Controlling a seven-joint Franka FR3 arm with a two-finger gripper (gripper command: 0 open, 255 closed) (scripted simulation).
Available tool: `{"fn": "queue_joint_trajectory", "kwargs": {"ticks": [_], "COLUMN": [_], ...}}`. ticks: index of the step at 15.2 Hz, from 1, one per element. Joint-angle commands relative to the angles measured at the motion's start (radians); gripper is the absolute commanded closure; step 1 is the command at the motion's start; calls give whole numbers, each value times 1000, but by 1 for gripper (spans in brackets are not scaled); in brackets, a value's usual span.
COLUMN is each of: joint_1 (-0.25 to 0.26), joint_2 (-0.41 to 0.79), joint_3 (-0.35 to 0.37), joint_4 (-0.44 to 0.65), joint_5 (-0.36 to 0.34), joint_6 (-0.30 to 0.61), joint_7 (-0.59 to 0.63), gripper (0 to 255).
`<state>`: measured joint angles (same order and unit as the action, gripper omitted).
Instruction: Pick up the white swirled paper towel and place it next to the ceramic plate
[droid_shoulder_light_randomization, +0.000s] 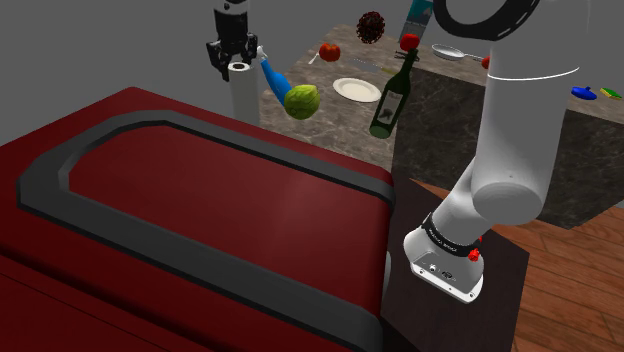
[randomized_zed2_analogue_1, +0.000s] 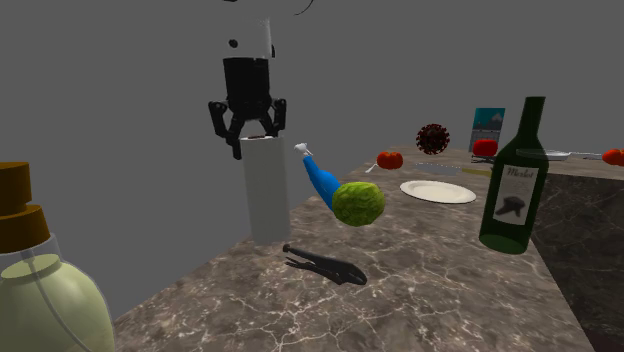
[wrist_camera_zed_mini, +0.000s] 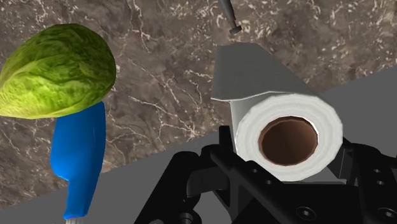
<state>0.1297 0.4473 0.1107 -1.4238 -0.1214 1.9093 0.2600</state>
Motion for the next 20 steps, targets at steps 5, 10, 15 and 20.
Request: {"fn": "queue_joint_trajectory", "kwargs": {"ticks": [5, 10, 15, 20], "joint_1": [3, -24, -91, -155], "joint_2": [-7, -52, -145, -215], "joint_3": [2, -5, -29, -61], "joint_4": [73, 63, -6, -35], "joint_5": [3, 13, 34, 52], "joint_6": [-80, -112, -130, -163], "joint_7": [-5, -43, -135, -233], "gripper": [255, 255, 255, 255]}}
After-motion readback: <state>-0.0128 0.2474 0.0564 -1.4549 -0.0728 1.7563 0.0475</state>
